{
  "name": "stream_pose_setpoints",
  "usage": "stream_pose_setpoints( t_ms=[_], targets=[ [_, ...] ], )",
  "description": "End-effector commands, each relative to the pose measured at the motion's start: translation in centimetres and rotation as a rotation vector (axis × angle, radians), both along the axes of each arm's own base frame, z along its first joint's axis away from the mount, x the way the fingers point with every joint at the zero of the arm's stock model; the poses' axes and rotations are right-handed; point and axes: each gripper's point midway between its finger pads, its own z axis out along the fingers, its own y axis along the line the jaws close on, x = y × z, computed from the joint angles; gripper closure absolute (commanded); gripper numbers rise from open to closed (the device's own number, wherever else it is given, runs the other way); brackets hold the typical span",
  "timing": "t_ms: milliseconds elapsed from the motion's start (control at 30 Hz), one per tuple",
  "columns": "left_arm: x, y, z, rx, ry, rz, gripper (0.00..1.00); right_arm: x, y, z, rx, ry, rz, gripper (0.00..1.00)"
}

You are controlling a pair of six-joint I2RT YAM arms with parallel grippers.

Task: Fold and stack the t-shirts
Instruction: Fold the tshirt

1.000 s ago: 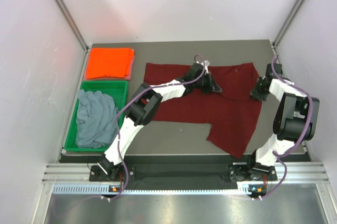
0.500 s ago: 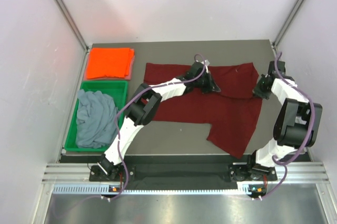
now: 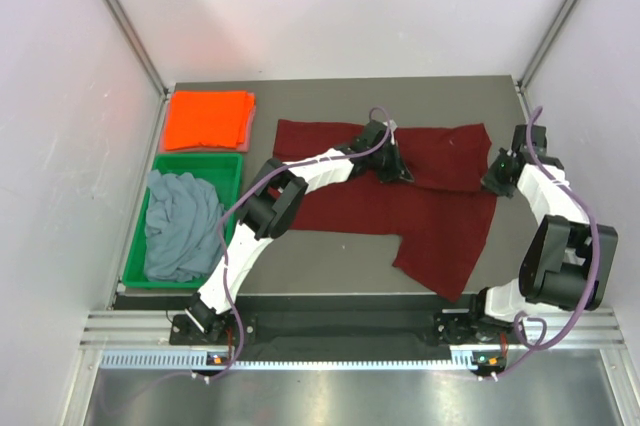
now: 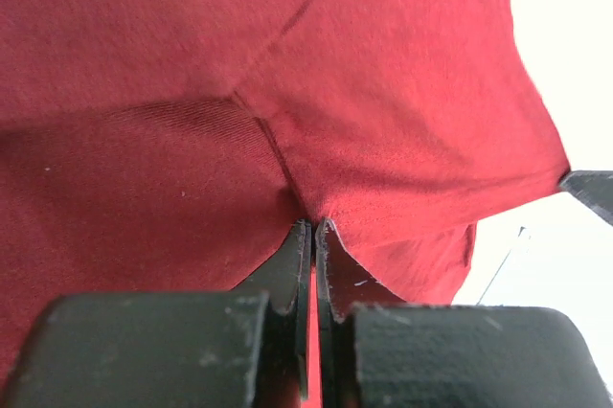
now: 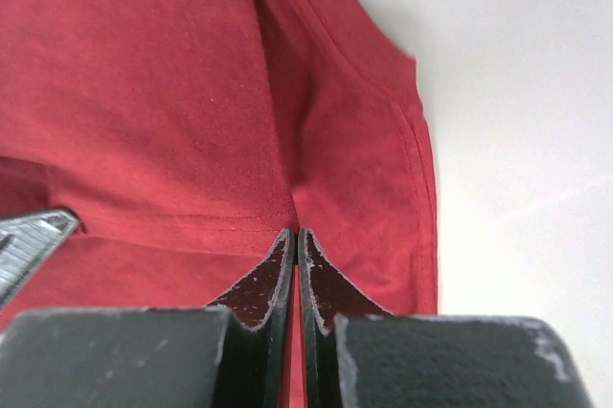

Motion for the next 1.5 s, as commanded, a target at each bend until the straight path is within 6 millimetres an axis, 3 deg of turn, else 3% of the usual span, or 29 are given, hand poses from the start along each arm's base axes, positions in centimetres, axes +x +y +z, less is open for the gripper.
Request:
stream_pose_setpoints(
  t_ms=[0, 267, 333, 367, 400, 433, 467, 533, 600, 633, 667, 767, 833, 867, 900, 933, 967, 1100, 1167, 1300, 1467],
  targets=[
    [0.5, -0.3, 3.7, -0.035, -0.055, -0.014, 1.00, -0.5, -0.3, 0.7, -0.012, -0.036, -0.044, 1.00],
    [0.4, 0.7, 3.0, 0.029, -0.054, -0.009, 1.00, -0.9, -0.2, -0.4, -0.003, -0.040, -0.078, 1.00],
    [0.3, 0.9, 3.0, 0.043, -0.051, -0.008, 0.99, -0.6, -0.3, -0.6, 0.000, -0.038, -0.082, 0.95],
    [0.1, 0.9, 3.3, 0.044, -0.051, -0.018, 0.94, -0.7, -0.3, -0.7, 0.000, -0.032, -0.081, 0.85],
    [0.0, 1.1, 3.6, 0.048, -0.046, -0.021, 0.88, -0.3, -0.4, -0.3, -0.005, -0.038, -0.078, 0.82],
    [-0.5, 1.4, 3.8, 0.061, -0.042, -0.033, 0.76, -0.2, -0.5, 0.0, -0.008, -0.039, -0.074, 0.79],
    [-0.5, 1.6, 5.3, 0.058, -0.063, -0.033, 0.71, -0.1, -1.3, 0.4, -0.047, -0.039, -0.088, 0.74],
    [-0.5, 2.8, 6.1, 0.101, -0.094, -0.035, 0.63, 1.3, -2.0, 2.0, -0.071, -0.077, -0.084, 0.69],
    [1.1, 4.6, 8.8, 0.099, -0.148, 0.008, 0.60, 3.6, -2.1, 3.6, -0.071, -0.134, -0.041, 0.68],
    [1.7, 5.6, 9.1, 0.099, -0.154, 0.023, 0.60, 5.4, -2.0, 4.6, -0.080, -0.200, 0.018, 0.68],
    [4.0, 7.3, 10.8, 0.064, -0.189, 0.067, 0.60, 6.8, -1.0, 3.9, -0.032, -0.220, 0.081, 0.68],
    [7.6, 10.6, 11.6, 0.035, -0.216, 0.142, 0.61, 11.0, 0.6, 5.5, 0.040, -0.350, 0.197, 0.74],
    [11.2, 13.7, 12.3, -0.003, -0.246, 0.195, 0.61, 13.3, 0.8, 4.8, 0.067, -0.385, 0.214, 0.76],
    [12.3, 14.6, 11.5, -0.003, -0.243, 0.207, 0.61, 14.5, 0.8, 5.0, 0.083, -0.413, 0.226, 0.79],
    [14.0, 16.7, 11.4, -0.002, -0.248, 0.243, 0.61, 15.4, 0.8, 3.3, 0.107, -0.387, 0.232, 0.80],
    [15.1, 17.6, 11.8, -0.003, -0.268, 0.257, 0.61, 17.0, 0.4, 4.5, 0.100, -0.421, 0.242, 0.81],
    [16.7, 19.5, 11.1, 0.015, -0.279, 0.288, 0.61, 18.6, 0.0, 4.2, 0.101, -0.435, 0.242, 0.81],
    [19.9, 24.2, 7.9, 0.077, -0.274, 0.384, 0.61, 21.6, -2.0, 2.3, 0.097, -0.432, 0.196, 0.81],
    [20.9, 26.0, 5.9, 0.116, -0.260, 0.417, 0.61, 22.4, -2.8, 1.3, 0.098, -0.422, 0.177, 0.81],
    [22.4, 29.0, 3.4, 0.174, -0.238, 0.478, 0.61, 23.5, -5.8, -3.2, 0.048, -0.306, 0.100, 0.83],
    [22.8, 30.7, 0.7, 0.256, -0.218, 0.514, 0.60, 22.3, -7.7, -7.3, 0.024, -0.165, 0.030, 0.83]
  ],
)
